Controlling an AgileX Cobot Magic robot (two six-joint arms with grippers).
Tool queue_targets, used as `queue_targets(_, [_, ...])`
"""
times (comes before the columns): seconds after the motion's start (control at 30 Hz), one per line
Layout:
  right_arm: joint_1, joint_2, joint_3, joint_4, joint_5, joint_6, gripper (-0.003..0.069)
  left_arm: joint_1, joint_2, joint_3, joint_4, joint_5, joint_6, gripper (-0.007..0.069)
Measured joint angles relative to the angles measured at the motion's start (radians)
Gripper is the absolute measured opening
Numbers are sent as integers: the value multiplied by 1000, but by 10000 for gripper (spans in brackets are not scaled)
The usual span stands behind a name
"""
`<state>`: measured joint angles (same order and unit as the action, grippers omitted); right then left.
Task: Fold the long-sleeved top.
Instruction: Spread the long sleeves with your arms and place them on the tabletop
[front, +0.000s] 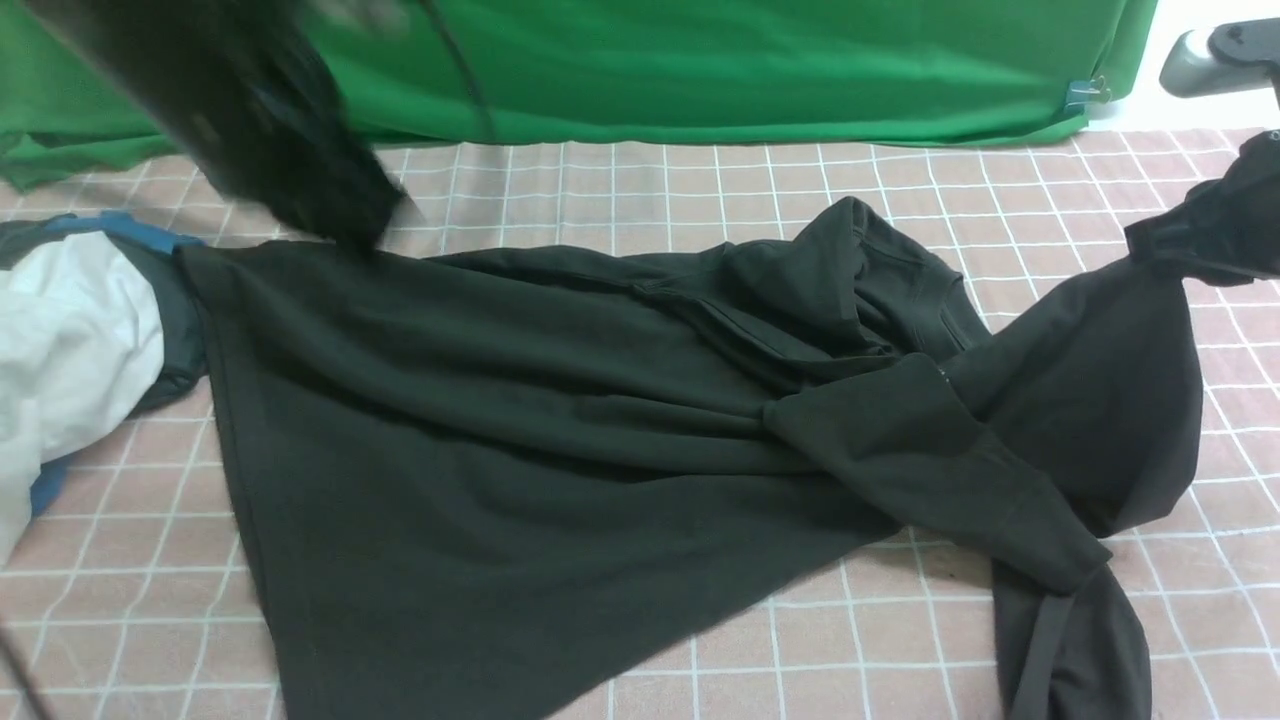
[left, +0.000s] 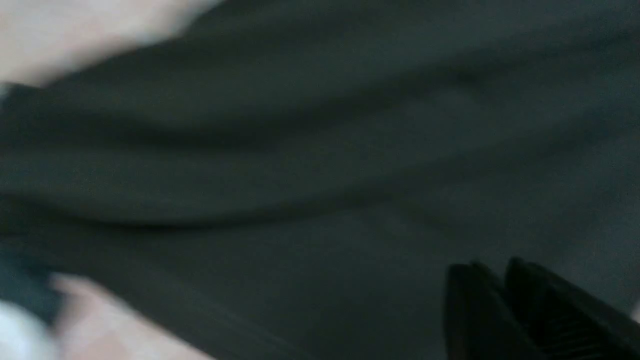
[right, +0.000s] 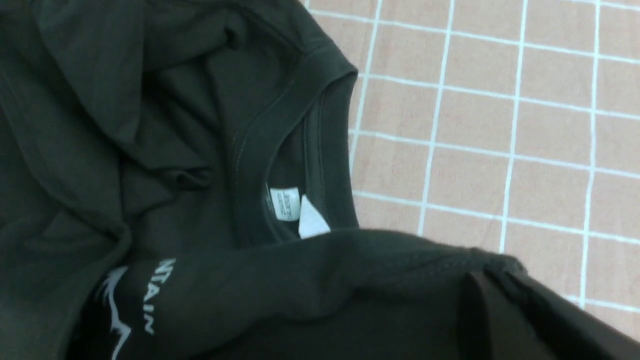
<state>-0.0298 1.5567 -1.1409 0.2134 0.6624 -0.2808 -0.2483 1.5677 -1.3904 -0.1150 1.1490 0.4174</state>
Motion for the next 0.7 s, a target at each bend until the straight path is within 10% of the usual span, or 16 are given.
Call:
queue_targets(0.2, [0, 0, 0, 2, 15, 0, 31, -185, -179, 383, -133, -59, 22, 57])
queue_targets(0.53, [0, 0, 0, 19, 17, 0, 31, -305, -193, 844, 91, -516, -8, 459])
queue_targets(0.7, [0, 0, 0, 19, 17, 0, 31, -298, -128, 853, 115, -577, -24, 490])
